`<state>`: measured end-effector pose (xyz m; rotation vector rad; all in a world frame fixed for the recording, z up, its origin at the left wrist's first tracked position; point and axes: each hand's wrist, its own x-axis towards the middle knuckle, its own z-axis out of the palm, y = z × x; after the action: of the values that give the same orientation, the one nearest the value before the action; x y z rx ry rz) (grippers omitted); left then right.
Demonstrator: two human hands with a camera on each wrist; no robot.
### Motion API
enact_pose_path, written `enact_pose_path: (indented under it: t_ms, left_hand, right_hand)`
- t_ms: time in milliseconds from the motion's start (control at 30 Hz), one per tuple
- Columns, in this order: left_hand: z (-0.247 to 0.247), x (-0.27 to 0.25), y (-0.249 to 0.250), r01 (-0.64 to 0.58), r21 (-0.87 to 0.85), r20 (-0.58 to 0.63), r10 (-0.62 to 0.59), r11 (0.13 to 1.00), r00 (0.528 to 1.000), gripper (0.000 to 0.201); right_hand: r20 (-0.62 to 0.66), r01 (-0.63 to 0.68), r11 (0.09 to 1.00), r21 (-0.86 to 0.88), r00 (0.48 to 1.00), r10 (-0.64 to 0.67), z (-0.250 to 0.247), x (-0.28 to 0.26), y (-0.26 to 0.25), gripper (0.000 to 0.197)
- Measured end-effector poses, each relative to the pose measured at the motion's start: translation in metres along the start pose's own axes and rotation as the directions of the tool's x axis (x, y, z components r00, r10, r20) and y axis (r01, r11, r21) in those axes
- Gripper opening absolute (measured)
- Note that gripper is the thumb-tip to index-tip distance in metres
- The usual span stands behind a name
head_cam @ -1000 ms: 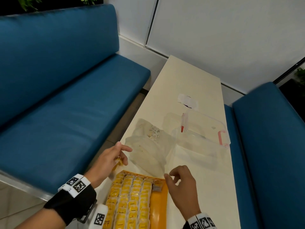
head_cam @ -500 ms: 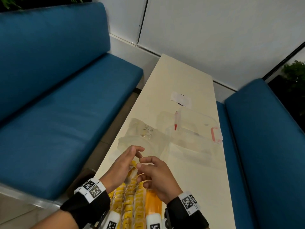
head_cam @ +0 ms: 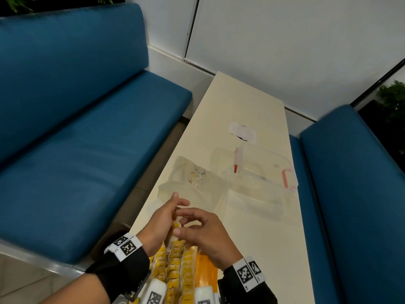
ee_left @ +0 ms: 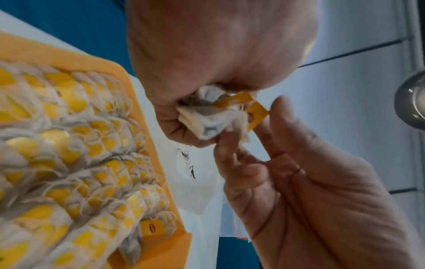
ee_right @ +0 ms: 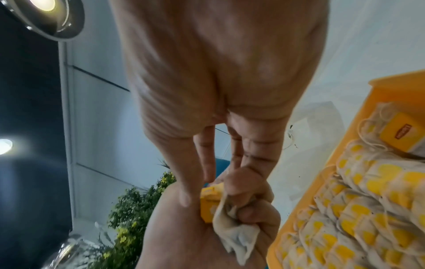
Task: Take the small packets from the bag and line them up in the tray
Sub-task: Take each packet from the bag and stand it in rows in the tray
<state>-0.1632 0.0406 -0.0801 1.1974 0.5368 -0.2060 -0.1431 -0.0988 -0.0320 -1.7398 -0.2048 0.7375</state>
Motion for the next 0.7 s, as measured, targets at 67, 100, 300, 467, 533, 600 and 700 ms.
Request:
enact_pose_path:
  t_ms: [67, 100, 300, 467, 533, 600, 700]
  left_hand:
    - [0.0, 0.002, -0.001, 0.032, -0.046, -0.027, -0.034, 0.998, 0.999, 0.057]
    - [0.001, 0.002, -0.001, 0.04, -0.056, -0.034, -0.042, 0.998, 0.999, 0.057]
    - [-0.005, 0.001, -0.001, 0.116, -0.123, 0.038, -0.112, 0.986, 0.993, 0.062]
    - [-0.007, -0.01, 0.0, 0.236, -0.18, 0.181, -0.203, 0.955, 0.962, 0.048]
    - [-0.008, -0.015, -0.002, 0.264, -0.155, 0.231, -0.225, 0.952, 0.947, 0.042]
    - [-0.011, -0.017, -0.004, 0.231, -0.112, 0.273, -0.193, 0.966, 0.942, 0.033]
    - [-0.017, -0.016, -0.011, 0.12, -0.02, 0.292, -0.109, 0.993, 0.95, 0.019]
  right_hand:
    - [0.007, 0.005, 0.998, -0.063, 1.0, -0.004, 0.004, 0.0, 0.003, 0.041]
    - [0.008, 0.006, 0.996, -0.09, 1.0, -0.005, 0.006, 0.001, 0.004, 0.041]
    - [-0.031, -0.013, 1.0, -0.022, 0.999, 0.012, 0.001, 0.002, 0.005, 0.03]
    - [-0.091, -0.014, 1.0, -0.006, 0.996, 0.013, -0.009, 0.0, 0.003, 0.03]
    - [-0.138, -0.014, 1.0, -0.021, 0.99, 0.011, -0.012, 0.002, 0.003, 0.036]
    - [-0.183, -0.026, 1.0, -0.017, 0.983, 0.022, -0.015, 0.004, 0.005, 0.039]
    - [-0.258, -0.036, 0.998, -0.045, 0.966, 0.023, -0.021, 0.004, 0.005, 0.027]
